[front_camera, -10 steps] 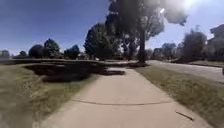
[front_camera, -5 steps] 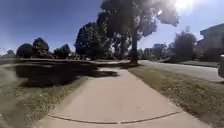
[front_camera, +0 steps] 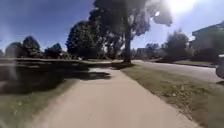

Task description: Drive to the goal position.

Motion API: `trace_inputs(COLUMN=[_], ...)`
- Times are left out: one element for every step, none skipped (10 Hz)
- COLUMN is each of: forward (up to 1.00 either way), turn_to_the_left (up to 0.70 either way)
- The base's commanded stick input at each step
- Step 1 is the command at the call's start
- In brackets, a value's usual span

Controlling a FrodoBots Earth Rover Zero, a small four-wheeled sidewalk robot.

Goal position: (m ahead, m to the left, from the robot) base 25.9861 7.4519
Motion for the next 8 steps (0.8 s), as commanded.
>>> trace_inputs(forward=[0.85,0.85,0.85,0.85,0.85,0.85,0.85,0.85], turn_to_the_left=[-0.11,-0.02,-0.14,-0.26,-0.1,0.0,0.0,0.0])
